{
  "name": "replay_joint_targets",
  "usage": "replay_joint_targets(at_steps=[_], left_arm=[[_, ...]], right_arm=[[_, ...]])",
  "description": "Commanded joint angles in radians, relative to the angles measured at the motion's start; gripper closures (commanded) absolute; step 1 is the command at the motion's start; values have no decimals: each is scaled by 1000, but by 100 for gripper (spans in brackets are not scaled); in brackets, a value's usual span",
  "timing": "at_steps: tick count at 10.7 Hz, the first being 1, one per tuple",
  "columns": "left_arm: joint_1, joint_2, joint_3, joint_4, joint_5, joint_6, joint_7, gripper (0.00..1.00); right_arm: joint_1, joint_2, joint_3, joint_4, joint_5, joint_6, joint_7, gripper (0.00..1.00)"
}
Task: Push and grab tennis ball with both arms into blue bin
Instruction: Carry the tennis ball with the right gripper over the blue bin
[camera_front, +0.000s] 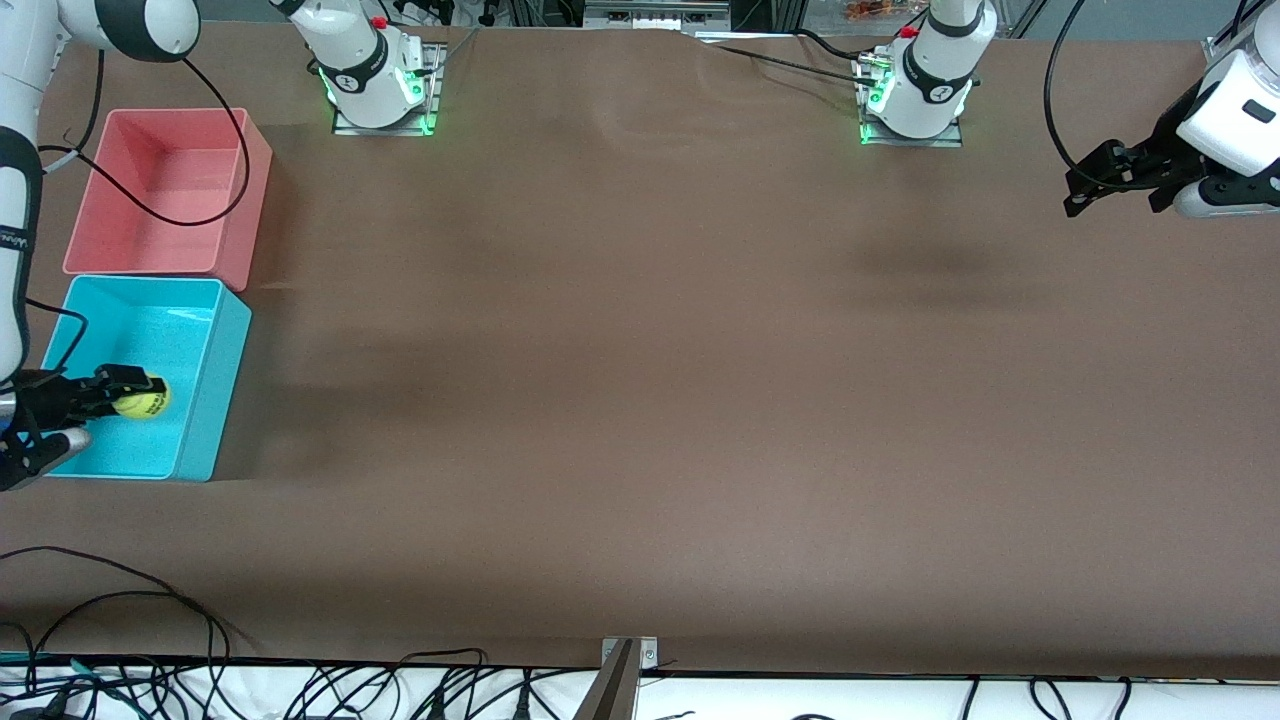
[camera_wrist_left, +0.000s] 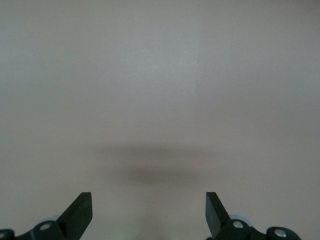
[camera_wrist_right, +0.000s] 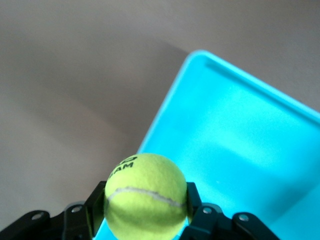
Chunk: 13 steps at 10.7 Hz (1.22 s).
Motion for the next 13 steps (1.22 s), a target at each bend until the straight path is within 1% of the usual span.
replay_joint_targets(at_steps=[1,5,6,7,8,9,10,13], left_arm=[[-6,55,0,100,-16,-57,-12,0],[-7,117,3,186,-15,-60,-10,0],[-7,115,3,186,-15,-60,-10,0],[-7,115,2,186,-15,-60,-10,0],[-3,118,-3,185,-15,-60,0,0],[-1,122,-6,181,-15,-60,2,0],[-1,122,-8,183,-13,-60,2,0],[0,125,-6,181,-3,-60,3,0]], right_arm=[[-45,10,-8,-6,-29,3,-31,74],[-82,47,-8,-25,-47,35,-34,74],[-83,47,-6,-43,-64,54,-34,74],[-93,48,-6,-58,-63,67,-35,72],[-97,50,-6,-65,-60,74,-37,57],[-97,50,-6,-68,-58,78,-26,12],[-97,48,-6,-66,-55,77,-31,0],[-93,44,2,-57,-52,77,-19,0]])
